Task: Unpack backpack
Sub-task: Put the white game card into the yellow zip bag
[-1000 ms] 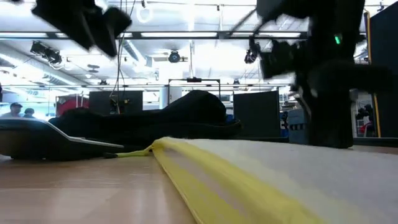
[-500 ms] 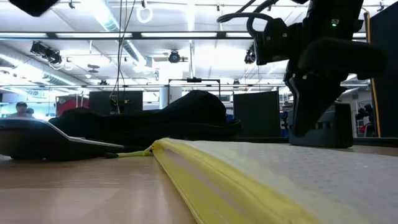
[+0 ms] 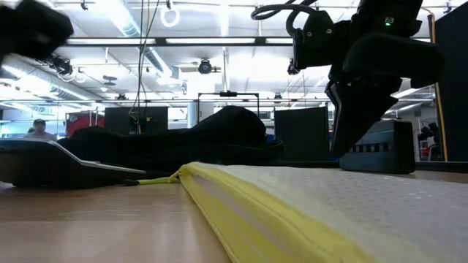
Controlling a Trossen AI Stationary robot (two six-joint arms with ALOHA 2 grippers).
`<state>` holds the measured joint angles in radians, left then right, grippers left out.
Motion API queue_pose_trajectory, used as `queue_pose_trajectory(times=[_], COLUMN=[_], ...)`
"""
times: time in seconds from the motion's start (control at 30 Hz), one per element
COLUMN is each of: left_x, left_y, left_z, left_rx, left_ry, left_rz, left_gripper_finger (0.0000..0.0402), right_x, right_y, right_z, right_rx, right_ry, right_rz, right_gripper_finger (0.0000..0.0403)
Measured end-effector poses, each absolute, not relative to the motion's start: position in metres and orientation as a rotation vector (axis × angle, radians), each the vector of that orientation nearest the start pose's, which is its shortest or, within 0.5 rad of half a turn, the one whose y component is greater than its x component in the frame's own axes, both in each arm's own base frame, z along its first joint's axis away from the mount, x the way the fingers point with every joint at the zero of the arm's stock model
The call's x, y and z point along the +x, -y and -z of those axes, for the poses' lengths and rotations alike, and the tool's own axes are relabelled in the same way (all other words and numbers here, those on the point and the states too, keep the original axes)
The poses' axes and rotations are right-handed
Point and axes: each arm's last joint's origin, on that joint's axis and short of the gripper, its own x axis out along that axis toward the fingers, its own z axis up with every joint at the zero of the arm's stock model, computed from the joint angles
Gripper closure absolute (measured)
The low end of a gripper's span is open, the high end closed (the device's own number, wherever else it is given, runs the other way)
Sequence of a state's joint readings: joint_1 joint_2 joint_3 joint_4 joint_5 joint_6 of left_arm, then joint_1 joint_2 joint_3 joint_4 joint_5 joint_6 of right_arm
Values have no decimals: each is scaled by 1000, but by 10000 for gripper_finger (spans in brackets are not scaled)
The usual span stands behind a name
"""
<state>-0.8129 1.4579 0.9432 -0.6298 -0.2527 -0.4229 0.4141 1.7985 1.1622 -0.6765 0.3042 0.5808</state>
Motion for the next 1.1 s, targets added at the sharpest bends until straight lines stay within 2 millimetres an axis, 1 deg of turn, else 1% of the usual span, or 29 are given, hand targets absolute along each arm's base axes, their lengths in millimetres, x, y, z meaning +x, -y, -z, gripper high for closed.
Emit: queue_pose_trajectory(times=[0.2, 0.3, 0.4, 0.57, 0.63, 0.73, 0.87, 0.9, 0.97, 1.1], left_x=[200, 202, 203, 204, 205, 206, 208, 210, 212, 217], left_y=[194, 196, 197, 198, 199, 200, 202, 202, 204, 207], left_z=[-193, -184, -177, -174, -174, -174, -176, -177, -181, -190], left_rx=[234, 236, 258, 272, 292, 313, 340, 349, 355, 369], left_ry=[-1135, -1184, -1208, -1212, -1205, -1187, -1150, -1142, -1119, -1058], left_rz=[247, 261, 268, 273, 289, 313, 352, 356, 346, 321], left_gripper_finger=[124, 120, 130, 179, 207, 268, 369, 376, 375, 365], right_x=[312, 312, 312, 312, 312, 315, 322, 324, 328, 335], right_y=[-128, -128, -128, -128, -128, -129, -133, -134, -136, -142], right_z=[-171, -171, -172, -172, -172, -173, -176, -176, -178, -185], right_rx=[46, 46, 46, 46, 47, 54, 50, 45, 30, -21], right_ry=[-1190, -1190, -1189, -1189, -1186, -1156, -1089, -1071, -1031, -923], right_rz=[259, 259, 259, 259, 257, 240, 183, 167, 130, 90], right_gripper_finger=[402, 400, 399, 401, 400, 399, 402, 402, 401, 401])
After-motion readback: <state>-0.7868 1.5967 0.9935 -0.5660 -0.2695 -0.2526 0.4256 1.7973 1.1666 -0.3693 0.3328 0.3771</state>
